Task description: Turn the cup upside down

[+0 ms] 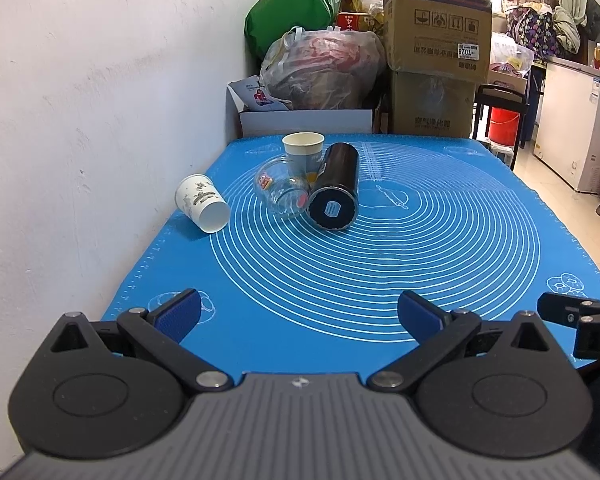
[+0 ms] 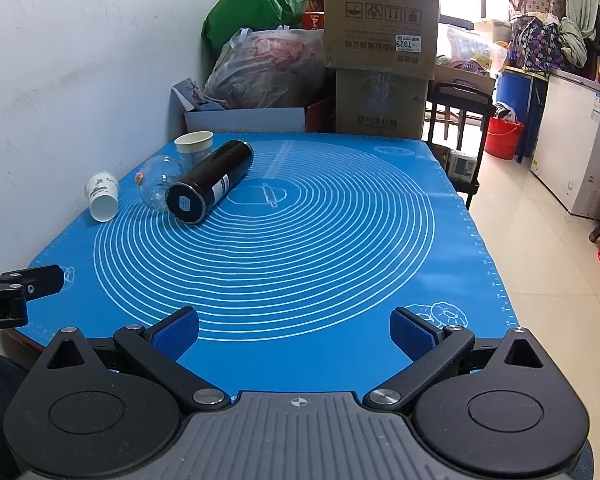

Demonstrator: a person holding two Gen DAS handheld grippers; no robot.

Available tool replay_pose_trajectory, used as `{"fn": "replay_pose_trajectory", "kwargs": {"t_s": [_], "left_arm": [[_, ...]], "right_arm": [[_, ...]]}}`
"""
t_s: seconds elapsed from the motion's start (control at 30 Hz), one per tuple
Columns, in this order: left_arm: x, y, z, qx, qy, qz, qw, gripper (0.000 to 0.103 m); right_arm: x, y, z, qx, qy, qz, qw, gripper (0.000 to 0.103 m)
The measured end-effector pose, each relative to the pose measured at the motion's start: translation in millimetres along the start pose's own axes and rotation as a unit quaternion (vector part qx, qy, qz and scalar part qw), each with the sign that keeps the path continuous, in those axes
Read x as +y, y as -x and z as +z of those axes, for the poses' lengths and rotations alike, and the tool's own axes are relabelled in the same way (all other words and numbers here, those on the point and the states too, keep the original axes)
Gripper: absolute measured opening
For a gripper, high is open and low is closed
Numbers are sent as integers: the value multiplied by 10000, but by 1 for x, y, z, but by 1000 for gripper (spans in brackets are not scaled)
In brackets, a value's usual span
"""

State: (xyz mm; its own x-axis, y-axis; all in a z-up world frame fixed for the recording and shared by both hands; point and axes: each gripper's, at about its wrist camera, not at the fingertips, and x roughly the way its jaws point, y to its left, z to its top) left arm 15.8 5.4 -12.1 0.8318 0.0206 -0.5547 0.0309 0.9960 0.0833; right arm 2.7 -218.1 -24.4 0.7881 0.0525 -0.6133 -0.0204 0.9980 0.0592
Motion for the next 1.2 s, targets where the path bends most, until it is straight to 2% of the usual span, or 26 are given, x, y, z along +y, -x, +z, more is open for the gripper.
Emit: {"fn": "replay_pose_trajectory", "kwargs": {"t_s": [0.27,0.37,0.67,0.9,1.2], "left_arm": [[-10,-22,14,-146,-71,-36,9999,103],[-13,-38,24,-123,-12,-220,9997,103],[-33,-128,72,-125,-212,-484,9985,103],[-47,-211,91,154,-386,-294,9987,103],[-60,-253,99,222,-455,-264,9984,102]], "right_arm": [[-11,-10,5,-48,-111,-72,9999,103],[-19,-15,8,-103,-160,-146,9997,103],[-47,-51,20,50,-281,-316,9991,103],[-69,-85,27,196,-390,-421,9982,103],[-89,-119,27,397,-517,-488,9967,103]]}}
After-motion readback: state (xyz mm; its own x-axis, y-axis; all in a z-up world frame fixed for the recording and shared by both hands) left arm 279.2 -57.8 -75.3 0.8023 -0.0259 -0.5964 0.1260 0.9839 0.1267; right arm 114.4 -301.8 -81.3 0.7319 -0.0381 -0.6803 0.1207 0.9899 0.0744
